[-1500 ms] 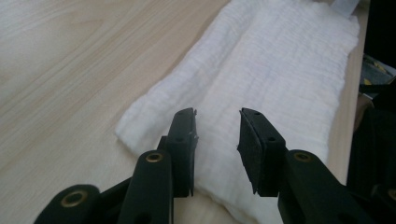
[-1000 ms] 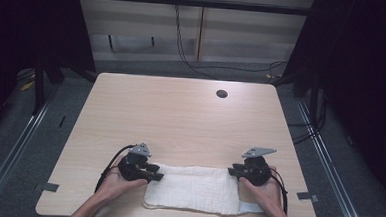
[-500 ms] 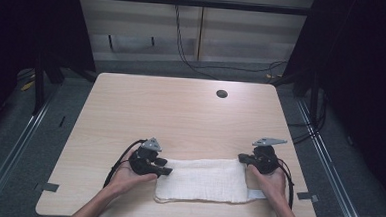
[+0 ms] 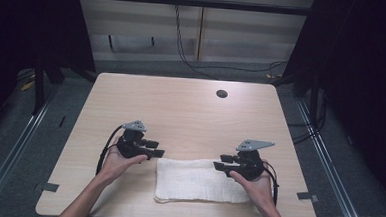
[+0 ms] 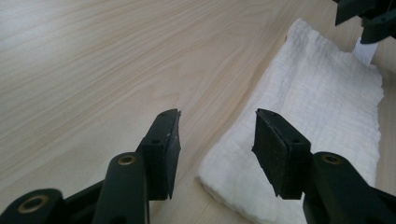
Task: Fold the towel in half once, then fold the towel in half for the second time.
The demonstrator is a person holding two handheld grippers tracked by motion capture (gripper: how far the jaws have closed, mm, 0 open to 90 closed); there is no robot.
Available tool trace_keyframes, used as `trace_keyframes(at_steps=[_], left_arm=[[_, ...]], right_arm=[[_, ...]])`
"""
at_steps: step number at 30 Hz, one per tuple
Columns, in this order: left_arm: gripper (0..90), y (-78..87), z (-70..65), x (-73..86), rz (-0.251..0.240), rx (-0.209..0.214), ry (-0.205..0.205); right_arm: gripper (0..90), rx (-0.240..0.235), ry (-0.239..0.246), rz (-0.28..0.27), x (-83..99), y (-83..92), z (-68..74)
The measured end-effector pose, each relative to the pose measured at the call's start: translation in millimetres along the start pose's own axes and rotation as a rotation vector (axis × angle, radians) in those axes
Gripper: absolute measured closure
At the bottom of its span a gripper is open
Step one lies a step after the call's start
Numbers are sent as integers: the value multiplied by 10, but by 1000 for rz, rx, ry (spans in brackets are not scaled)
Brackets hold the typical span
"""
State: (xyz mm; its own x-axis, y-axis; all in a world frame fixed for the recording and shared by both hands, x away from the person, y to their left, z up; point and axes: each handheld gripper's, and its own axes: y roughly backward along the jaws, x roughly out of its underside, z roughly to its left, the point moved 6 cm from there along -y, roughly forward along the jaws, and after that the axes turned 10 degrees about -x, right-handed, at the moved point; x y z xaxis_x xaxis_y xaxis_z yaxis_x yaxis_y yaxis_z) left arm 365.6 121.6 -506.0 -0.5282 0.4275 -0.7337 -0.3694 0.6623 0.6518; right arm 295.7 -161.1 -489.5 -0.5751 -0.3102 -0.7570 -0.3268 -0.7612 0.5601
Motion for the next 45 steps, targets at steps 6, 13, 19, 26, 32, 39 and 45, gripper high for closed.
trace_keyframes(at_steps=[6,13,19,26,32,39,45], left_arm=[[481,-4,-3,127,40,-16,-20],[464,61,20,141,25,-34,-12],[428,60,75,158,24,-52,12],[401,91,103,173,20,-69,6],[400,123,148,172,11,-87,12],[395,87,171,184,20,-80,10],[395,121,164,251,11,-89,22]], right_arm=[[593,-88,48,53,-54,-298,234],[504,-143,99,102,-81,-528,512],[551,-214,147,170,-54,-793,763],[591,-280,165,202,-61,-1128,984],[611,-303,181,214,-64,-1288,1089],[600,-317,195,230,-40,-1378,1129],[596,-311,209,231,-29,-1406,1134]])
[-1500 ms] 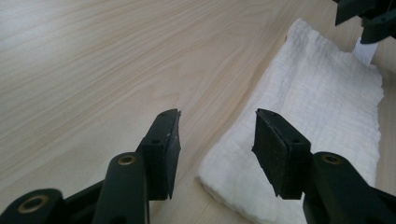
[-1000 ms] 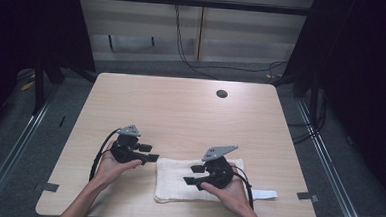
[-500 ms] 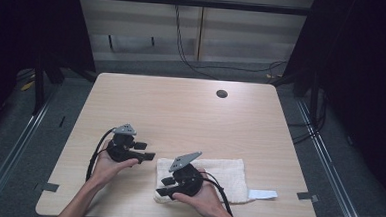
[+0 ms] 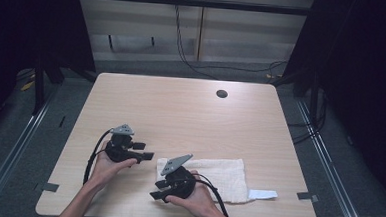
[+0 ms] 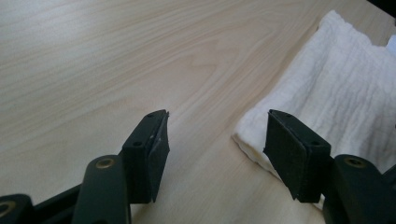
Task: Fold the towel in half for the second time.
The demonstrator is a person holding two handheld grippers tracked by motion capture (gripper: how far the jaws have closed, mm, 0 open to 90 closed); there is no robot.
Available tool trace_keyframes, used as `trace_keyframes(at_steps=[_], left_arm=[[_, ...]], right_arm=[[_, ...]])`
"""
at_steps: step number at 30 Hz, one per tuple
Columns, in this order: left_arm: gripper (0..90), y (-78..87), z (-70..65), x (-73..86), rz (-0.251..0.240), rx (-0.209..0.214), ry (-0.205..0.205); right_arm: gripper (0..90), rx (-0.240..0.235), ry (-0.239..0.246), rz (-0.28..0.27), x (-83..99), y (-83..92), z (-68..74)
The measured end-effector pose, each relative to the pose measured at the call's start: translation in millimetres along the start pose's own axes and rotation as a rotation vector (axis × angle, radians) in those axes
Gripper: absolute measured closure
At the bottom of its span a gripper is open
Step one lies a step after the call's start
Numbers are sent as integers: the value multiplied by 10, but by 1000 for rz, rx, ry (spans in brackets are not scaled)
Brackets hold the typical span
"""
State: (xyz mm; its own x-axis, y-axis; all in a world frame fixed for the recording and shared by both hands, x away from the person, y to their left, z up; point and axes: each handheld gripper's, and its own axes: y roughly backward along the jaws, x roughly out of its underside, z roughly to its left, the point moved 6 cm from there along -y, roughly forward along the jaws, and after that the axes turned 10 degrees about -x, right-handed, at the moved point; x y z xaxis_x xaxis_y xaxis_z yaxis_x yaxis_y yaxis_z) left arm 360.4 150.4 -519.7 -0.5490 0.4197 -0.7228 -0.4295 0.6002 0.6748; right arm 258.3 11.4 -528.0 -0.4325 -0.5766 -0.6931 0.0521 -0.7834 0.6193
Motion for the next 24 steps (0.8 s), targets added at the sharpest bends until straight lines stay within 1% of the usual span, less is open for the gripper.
trace_keyframes(at_steps=[1,2,3,5,6,7,8,9,10,11,12,13,14,15,16,17,18,19,21,22,24], left_arm=[[395,-6,-2,15,12,2,-9],[395,-18,5,24,15,-7,-7],[391,-32,13,27,13,-10,6],[385,-45,27,41,15,-18,16],[384,-45,27,41,15,-18,16],[383,-42,20,45,13,-13,18],[382,-36,17,50,15,-14,12],[382,-37,21,50,14,-16,14],[381,-37,21,50,14,-16,14],[381,-38,33,52,16,-14,15],[381,-38,33,52,16,-14,15],[381,-45,37,56,17,-12,17],[380,-45,37,56,17,-12,17],[380,-51,40,59,20,-17,17],[381,-54,44,60,22,-20,16],[381,-56,41,55,21,-20,15],[381,-56,41,55,21,-20,15],[380,-51,39,48,15,-17,16],[373,-48,35,48,13,-11,13],[371,-53,33,47,9,-9,14],[369,-55,34,47,10,-8,14]], right_arm=[[600,-5,3,-6,-1,-2,0],[600,-5,3,-6,-1,-2,0],[601,-2,7,-1,6,-10,0],[606,0,14,13,24,-38,12],[606,0,14,13,24,-38,12],[606,3,25,21,29,-50,27],[606,6,21,20,30,-47,38],[605,26,33,14,18,-24,43],[605,32,54,4,-2,9,40],[606,34,50,1,-21,53,42],[607,27,35,-3,-36,87,39],[614,18,25,8,-37,115,33],[629,28,27,4,-34,129,26],[629,28,27,4,-34,129,26],[634,34,20,8,-20,133,26],[642,50,27,25,18,112,11],[639,44,19,20,33,99,13],[634,28,7,28,56,79,25],[631,30,11,42,85,54,39],[632,20,10,42,97,39,47],[625,25,11,48,115,27,48]])
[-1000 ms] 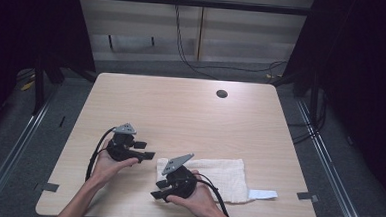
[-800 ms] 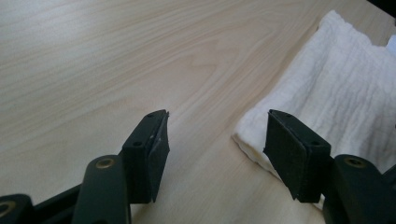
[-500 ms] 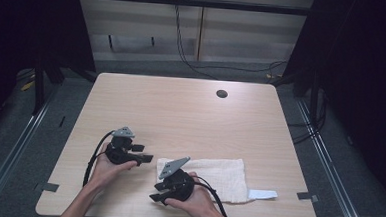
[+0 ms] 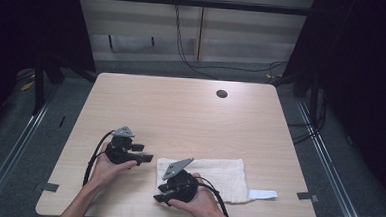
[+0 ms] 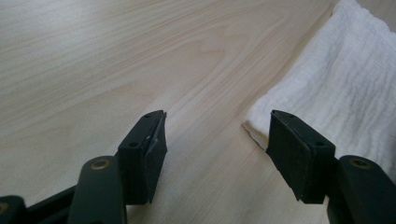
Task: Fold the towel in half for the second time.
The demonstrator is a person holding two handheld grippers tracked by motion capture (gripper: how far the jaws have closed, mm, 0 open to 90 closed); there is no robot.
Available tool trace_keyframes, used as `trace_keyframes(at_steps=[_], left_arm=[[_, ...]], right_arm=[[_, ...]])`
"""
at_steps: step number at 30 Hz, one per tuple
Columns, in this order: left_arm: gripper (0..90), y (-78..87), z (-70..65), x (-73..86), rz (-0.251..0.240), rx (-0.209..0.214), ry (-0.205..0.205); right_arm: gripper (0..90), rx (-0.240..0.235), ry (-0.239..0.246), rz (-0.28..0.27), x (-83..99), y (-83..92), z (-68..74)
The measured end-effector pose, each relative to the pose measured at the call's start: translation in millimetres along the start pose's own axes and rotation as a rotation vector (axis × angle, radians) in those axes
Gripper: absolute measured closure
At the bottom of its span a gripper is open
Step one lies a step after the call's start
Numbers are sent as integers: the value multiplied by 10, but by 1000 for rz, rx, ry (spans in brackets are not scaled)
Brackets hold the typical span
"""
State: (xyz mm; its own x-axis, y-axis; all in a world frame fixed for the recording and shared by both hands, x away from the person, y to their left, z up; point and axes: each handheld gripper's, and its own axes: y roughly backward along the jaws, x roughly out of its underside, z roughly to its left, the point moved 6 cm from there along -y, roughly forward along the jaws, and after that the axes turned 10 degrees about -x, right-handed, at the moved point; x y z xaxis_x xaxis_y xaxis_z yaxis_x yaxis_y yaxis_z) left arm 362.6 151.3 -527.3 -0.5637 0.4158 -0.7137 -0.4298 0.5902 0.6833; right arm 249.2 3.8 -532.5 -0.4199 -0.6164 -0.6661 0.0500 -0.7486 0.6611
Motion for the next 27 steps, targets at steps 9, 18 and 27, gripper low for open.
trace_keyframes(at_steps=[9,18,27], left_arm=[[364,-24,-1,13,14,-4,-14],[379,-81,-13,-40,16,-11,-31],[566,-286,-137,-148,36,49,-99]], right_arm=[[647,98,131,-6,42,-123,86],[821,144,147,-27,46,-104,7],[829,105,31,-73,15,-102,-74]])
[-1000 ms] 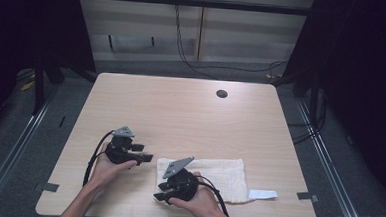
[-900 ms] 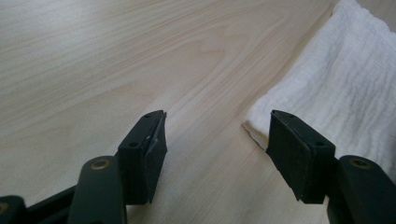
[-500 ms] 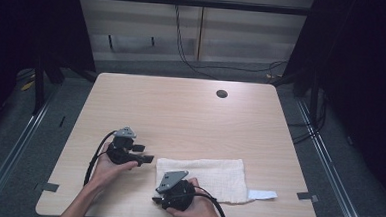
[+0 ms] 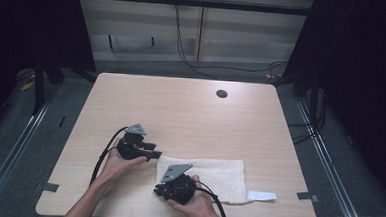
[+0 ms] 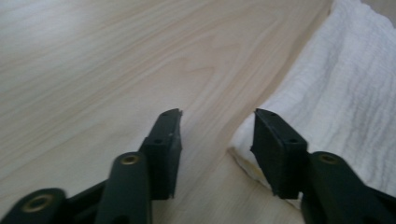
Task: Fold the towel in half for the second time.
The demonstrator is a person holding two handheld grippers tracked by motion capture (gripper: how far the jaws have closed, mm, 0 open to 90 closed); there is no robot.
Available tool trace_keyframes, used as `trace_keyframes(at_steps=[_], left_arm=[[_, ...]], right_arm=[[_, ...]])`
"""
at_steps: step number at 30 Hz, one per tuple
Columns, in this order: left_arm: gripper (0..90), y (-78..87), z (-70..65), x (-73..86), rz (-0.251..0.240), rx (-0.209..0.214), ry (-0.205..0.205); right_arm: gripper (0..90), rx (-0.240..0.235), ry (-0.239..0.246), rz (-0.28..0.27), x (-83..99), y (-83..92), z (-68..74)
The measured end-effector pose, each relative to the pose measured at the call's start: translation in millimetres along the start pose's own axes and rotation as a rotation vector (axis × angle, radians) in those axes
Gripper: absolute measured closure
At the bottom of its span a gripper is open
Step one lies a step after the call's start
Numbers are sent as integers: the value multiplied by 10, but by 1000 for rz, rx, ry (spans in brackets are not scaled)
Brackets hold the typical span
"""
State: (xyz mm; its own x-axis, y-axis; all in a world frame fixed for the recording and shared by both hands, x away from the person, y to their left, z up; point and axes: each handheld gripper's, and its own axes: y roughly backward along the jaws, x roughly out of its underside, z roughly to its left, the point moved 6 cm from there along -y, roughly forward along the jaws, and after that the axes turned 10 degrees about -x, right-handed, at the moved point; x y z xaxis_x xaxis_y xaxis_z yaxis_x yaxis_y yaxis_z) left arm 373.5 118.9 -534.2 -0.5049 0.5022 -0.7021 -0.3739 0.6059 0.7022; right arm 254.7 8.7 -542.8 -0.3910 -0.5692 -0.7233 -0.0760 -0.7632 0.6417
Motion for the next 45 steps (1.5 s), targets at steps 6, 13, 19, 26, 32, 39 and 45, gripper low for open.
trace_keyframes(at_steps=[6,13,19,26,32,39,45], left_arm=[[602,-64,-19,-6,27,23,-8],[653,-93,-63,9,45,29,-34],[596,-80,-114,24,52,25,-74],[652,-94,-248,16,71,19,-127],[765,-96,-187,31,50,47,-65],[821,-107,-235,24,60,30,-78],[849,-73,-233,-1,52,65,-44]], right_arm=[[829,-26,-33,-9,6,7,-24],[829,-39,-38,-16,6,7,-40],[828,-47,-50,-21,6,7,-37],[827,-56,-59,-22,9,10,-46],[824,-67,-63,-22,6,13,-56],[823,-62,-61,-7,8,22,-37],[840,-58,-67,13,8,50,-31]])
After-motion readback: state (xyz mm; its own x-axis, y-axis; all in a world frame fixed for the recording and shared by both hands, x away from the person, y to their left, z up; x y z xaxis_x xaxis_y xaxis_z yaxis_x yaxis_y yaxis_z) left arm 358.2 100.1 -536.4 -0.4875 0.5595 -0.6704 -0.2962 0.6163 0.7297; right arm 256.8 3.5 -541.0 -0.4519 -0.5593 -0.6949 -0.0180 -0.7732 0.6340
